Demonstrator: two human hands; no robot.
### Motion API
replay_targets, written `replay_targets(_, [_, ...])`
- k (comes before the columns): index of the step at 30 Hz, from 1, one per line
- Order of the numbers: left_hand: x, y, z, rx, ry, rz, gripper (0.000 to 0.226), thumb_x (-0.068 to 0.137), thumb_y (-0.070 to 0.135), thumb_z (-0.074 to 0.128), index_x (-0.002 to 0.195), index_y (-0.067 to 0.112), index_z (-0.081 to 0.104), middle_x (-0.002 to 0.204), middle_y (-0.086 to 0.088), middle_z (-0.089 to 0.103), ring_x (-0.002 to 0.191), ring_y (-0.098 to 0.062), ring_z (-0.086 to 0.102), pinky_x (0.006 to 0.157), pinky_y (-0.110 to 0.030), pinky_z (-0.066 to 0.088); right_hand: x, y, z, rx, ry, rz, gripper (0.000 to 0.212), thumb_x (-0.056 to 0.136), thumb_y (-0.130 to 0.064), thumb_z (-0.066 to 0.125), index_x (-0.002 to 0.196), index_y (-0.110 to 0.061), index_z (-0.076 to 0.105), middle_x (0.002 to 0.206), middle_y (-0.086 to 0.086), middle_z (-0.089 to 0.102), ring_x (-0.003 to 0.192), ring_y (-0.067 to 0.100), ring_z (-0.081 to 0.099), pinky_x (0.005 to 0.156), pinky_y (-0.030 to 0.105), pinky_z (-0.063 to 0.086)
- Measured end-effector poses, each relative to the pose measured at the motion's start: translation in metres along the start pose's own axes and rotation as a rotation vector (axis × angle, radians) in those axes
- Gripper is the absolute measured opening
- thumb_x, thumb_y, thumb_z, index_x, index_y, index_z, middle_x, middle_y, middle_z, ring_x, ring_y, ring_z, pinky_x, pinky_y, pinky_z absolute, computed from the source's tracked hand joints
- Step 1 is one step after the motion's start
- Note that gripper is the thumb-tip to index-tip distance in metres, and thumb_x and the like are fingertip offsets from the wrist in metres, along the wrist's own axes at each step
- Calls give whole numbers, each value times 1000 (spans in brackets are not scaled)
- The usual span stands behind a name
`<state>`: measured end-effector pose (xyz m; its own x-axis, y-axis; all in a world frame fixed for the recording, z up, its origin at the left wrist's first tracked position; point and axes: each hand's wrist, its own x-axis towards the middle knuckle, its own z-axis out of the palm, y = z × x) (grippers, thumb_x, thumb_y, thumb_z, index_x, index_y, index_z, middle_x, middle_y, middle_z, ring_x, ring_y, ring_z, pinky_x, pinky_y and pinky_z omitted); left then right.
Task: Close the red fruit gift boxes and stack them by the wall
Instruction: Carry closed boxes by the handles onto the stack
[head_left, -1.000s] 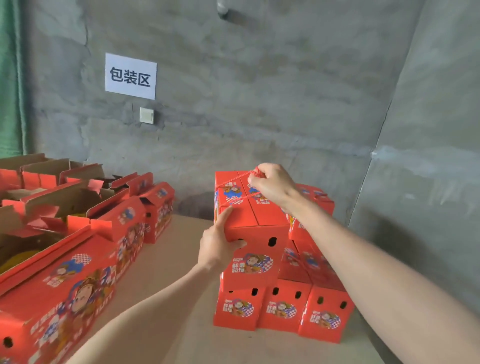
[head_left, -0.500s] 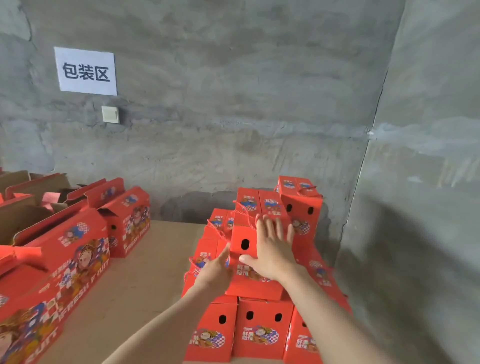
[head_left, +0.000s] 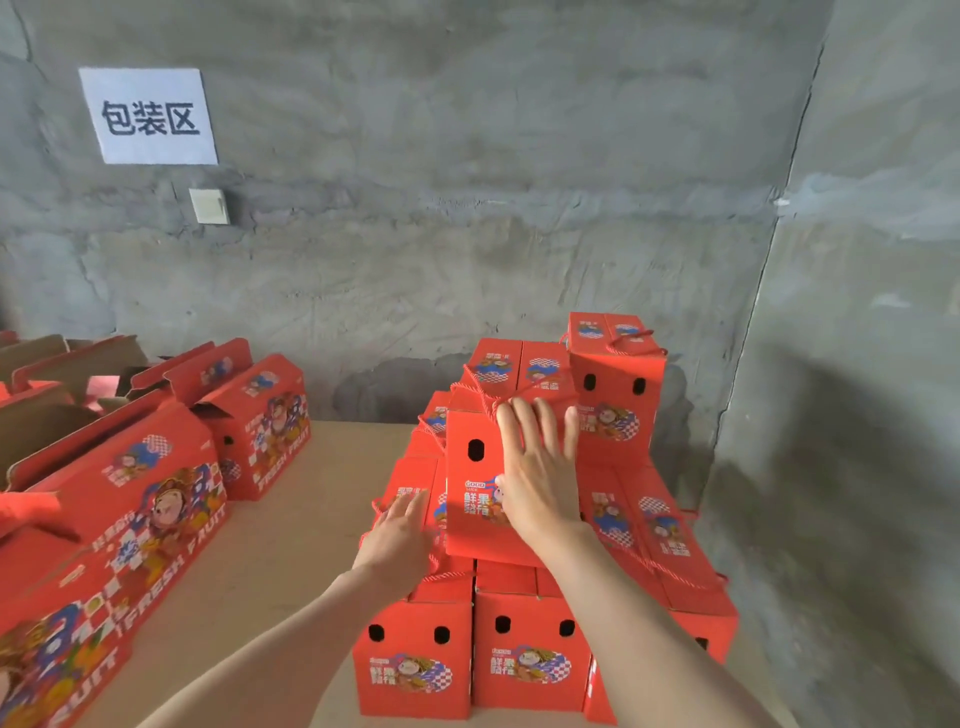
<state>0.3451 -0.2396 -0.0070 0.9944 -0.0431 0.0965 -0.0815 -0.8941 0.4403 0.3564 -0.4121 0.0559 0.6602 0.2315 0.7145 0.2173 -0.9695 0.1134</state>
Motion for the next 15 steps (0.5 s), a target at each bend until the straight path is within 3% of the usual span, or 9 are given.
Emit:
replay_targets(3, [14, -13, 13, 191, -144, -91, 61, 99, 36, 40, 151, 24, 11, 159, -2, 6, 145, -27, 12, 114, -45, 24, 15, 8, 16, -13, -23, 2, 83, 56, -12, 86, 132, -11, 53, 133, 6, 55, 128, 31, 48, 110, 53, 13])
replay_targets(5, [23, -22, 20, 269, -215, -124, 60, 100, 29, 35, 152, 25, 4, 159, -5, -3, 147, -28, 2, 116, -44, 19, 29, 17, 28, -7, -27, -5, 82, 65, -10, 80, 140, -11, 45, 141, 6, 47, 135, 31, 39, 111, 51, 0])
replay_targets(7, [33, -30, 23, 331, -241, -83, 55, 102, 22, 28, 152, 23, 7, 160, -5, 0, 147, -23, 2, 116, -40, 20, 43, 26, 43, 37, -61, -1, 81, 75, -7, 71, 146, -13, 31, 150, 5, 34, 141, 30, 25, 111, 47, -14])
replay_targets(10, [50, -36, 26, 351, -242, 1, 55, 100, 11, 28, 152, 23, 13, 160, -1, 3, 147, -17, 5, 116, -32, 22, 66, 40, 65, 61, -82, 35, 81, 77, -4, 66, 146, -16, 27, 149, 3, 30, 139, 29, 22, 115, 48, -10])
replay_targets(15, [74, -37, 24, 436, -244, 33, 57, 100, 12, 31, 152, 26, 13, 158, 0, 12, 145, -17, 16, 111, -32, 31, 95, 68, 100, 84, -87, 56, 83, 71, -7, 75, 142, -17, 32, 145, 3, 34, 136, 29, 25, 115, 50, -1])
